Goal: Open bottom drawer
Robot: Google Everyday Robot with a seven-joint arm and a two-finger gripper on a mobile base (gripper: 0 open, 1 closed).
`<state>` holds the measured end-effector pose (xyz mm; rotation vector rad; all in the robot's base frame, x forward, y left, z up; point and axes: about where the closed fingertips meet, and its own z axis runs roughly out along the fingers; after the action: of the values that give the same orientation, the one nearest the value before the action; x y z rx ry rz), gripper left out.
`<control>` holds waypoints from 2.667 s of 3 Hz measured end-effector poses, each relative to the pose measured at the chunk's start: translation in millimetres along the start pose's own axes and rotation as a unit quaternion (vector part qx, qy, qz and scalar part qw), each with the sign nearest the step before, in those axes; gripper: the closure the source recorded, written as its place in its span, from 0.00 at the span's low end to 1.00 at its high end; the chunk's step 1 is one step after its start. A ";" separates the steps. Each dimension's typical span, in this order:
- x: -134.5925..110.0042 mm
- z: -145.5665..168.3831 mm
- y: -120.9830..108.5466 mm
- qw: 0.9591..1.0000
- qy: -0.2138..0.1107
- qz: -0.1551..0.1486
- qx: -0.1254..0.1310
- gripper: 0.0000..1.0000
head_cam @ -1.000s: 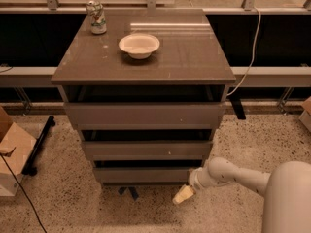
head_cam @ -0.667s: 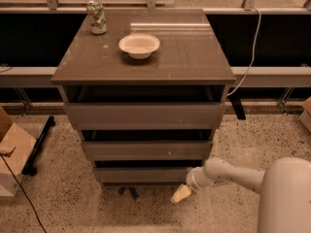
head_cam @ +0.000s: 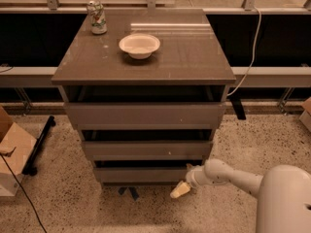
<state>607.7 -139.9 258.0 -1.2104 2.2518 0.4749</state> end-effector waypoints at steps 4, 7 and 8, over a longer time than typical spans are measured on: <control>-17.8 50.0 -49.2 0.999 -0.042 0.013 -0.006 0.00; 11.4 83.7 -30.3 0.997 0.005 0.042 -0.062 0.64; 7.9 79.0 -29.9 0.997 0.005 0.042 -0.062 0.87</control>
Offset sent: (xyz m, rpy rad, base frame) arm 0.0836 0.0037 -0.0218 0.0906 -0.0717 -0.0324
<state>652.2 -118.9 188.8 -1.1839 2.3184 0.6504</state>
